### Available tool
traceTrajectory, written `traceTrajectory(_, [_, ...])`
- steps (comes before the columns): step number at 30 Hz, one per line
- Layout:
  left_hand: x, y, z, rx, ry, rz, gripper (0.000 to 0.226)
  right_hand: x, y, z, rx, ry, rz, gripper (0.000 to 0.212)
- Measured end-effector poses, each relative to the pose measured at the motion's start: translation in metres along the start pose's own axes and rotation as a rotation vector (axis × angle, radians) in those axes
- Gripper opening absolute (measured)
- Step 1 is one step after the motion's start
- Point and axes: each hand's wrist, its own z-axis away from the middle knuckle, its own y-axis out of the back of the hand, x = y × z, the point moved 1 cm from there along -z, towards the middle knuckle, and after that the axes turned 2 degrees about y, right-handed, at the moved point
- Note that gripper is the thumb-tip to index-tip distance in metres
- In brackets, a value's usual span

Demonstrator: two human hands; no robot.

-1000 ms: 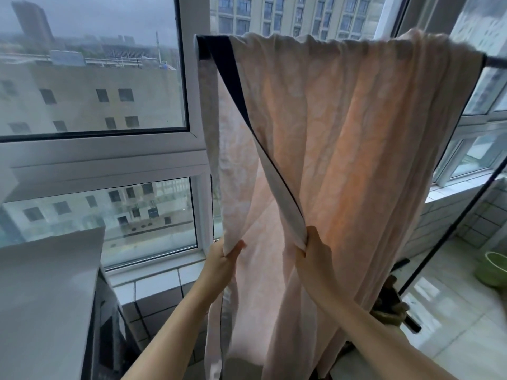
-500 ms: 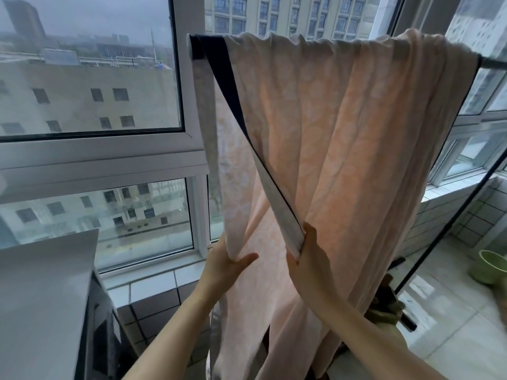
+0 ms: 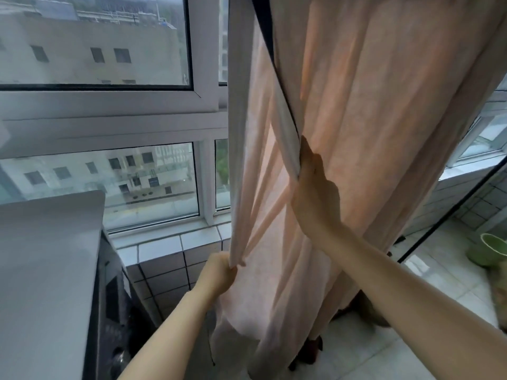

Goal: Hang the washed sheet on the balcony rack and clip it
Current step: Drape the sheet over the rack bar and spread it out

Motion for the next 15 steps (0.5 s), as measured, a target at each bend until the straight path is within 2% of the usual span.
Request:
traceTrajectory(3, [-0.024, -0.014, 0.011, -0.064, 0.066, -0.085, 0.038, -0.020, 0.008, -0.014, 0.127, 0.073, -0.037, 0.071])
traceTrajectory(6, [-0.032, -0.015, 0.017, -0.035, 0.124, -0.027, 0.032, -0.031, 0.009, -0.026, 0.131, 0.097, -0.045, 0.071])
traceTrajectory(9, [-0.025, -0.005, 0.010, 0.065, 0.102, 0.098, 0.020, -0.035, -0.004, -0.019, 0.073, 0.095, -0.036, 0.068])
traceTrajectory(11, [-0.017, 0.007, 0.004, 0.123, 0.049, 0.178, 0.020, -0.033, -0.019, -0.006, -0.020, 0.055, -0.063, 0.070])
traceTrajectory(15, [0.001, 0.018, -0.002, 0.119, -0.018, 0.217, 0.019, -0.040, -0.037, 0.014, -0.115, -0.082, -0.170, 0.069])
